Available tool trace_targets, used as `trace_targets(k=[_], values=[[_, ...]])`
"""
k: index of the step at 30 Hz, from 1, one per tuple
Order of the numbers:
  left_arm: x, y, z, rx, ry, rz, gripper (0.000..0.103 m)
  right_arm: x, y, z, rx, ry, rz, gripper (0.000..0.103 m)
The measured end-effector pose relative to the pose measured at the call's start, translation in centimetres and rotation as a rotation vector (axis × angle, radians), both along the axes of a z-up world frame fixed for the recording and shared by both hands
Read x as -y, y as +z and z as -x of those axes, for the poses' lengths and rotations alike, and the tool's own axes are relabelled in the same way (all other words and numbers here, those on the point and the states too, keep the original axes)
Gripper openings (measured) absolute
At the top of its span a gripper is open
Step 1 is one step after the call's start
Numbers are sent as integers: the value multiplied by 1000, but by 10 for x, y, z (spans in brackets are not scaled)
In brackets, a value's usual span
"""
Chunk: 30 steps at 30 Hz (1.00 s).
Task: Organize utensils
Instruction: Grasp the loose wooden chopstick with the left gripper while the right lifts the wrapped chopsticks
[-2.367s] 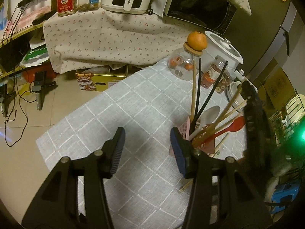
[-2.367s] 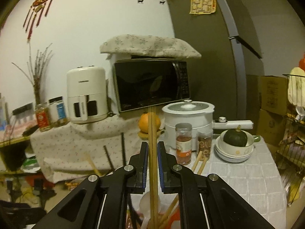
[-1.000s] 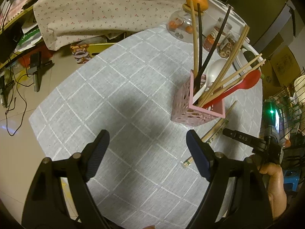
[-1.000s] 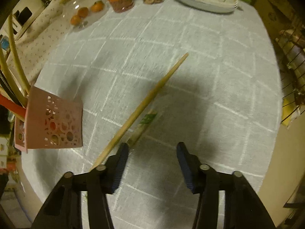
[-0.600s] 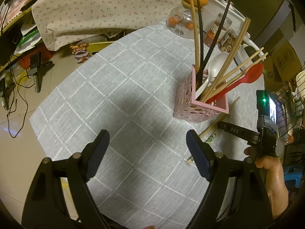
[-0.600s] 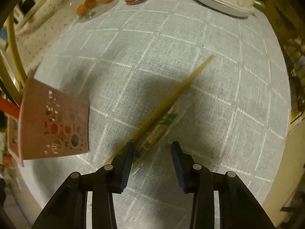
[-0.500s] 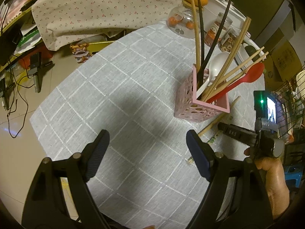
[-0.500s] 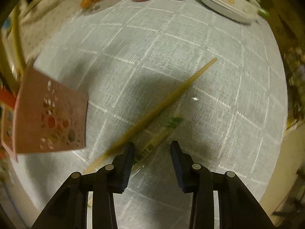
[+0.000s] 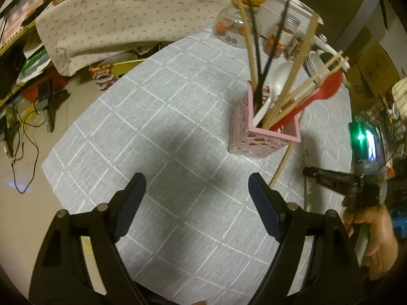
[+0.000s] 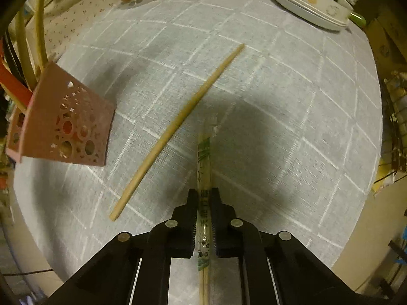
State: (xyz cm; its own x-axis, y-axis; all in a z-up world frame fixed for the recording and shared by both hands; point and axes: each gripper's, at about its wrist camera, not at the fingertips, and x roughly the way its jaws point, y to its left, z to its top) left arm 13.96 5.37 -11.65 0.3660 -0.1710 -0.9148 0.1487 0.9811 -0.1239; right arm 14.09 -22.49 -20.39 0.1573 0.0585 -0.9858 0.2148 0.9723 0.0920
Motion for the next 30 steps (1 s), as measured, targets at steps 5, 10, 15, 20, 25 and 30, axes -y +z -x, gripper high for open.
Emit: trace_targets(k=[5,10,15,20,25,30], values=[[16,5,8,19,-65,-32,83,32,31,23,68,-24,-27,10],[39,13,26,34,-168,-29,83,53,57,50,126,-49,-67,10],[70,21,47,53,-270,0,83,62,73,56,158,-40,-81,10],[110,22,62,68,-353,-17,83,76,76,58,165,-58,-107,10],[173,6,65,78,-496,-103,82,97,67,57,167,-77,-133,10],[225,-15,32,45,-523,-151,65,116,64,61,170,-85,-150,10]])
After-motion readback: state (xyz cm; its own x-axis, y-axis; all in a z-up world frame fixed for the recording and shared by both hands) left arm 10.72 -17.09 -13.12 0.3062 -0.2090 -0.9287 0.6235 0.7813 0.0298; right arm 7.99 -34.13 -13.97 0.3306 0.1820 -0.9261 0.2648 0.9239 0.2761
